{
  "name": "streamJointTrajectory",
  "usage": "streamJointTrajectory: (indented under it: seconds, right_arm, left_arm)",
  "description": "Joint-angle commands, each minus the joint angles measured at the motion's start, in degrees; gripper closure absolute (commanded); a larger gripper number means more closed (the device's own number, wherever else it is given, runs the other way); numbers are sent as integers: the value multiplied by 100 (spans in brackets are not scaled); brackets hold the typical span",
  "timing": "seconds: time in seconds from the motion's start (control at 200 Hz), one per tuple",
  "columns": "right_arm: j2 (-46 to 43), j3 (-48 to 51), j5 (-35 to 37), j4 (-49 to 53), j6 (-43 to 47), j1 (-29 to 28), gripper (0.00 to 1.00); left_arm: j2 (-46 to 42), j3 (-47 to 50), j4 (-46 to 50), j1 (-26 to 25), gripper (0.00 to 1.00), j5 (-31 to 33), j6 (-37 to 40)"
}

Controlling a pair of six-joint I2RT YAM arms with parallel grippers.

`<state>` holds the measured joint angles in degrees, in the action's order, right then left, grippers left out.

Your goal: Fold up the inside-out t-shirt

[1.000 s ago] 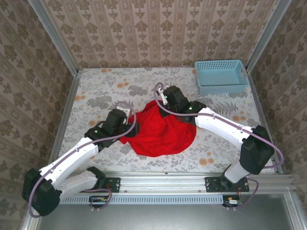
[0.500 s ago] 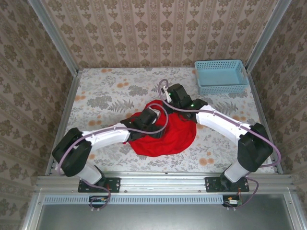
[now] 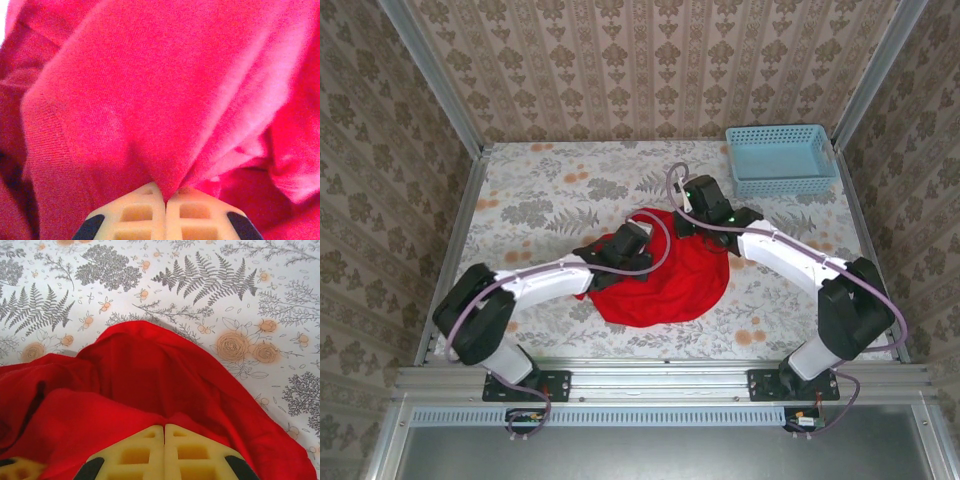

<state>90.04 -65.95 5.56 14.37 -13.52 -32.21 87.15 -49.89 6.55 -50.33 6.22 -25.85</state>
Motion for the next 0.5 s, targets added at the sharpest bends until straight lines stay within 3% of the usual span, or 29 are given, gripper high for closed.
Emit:
streamJointTrajectory:
  seconds: [0.0, 0.195, 0.495]
  right_arm:
    - [388, -193, 22, -131, 103, 25, 100]
    - [746, -412, -85, -124, 124, 55, 100]
    - [-192, 319, -644, -154, 292, -45, 64]
  left_arm:
    - [-717, 341, -262, -28, 100, -191, -24]
    - [-1623, 945, -647, 75, 100, -693, -129]
    - [-2013, 1416, -952, 750, 100, -1516, -344]
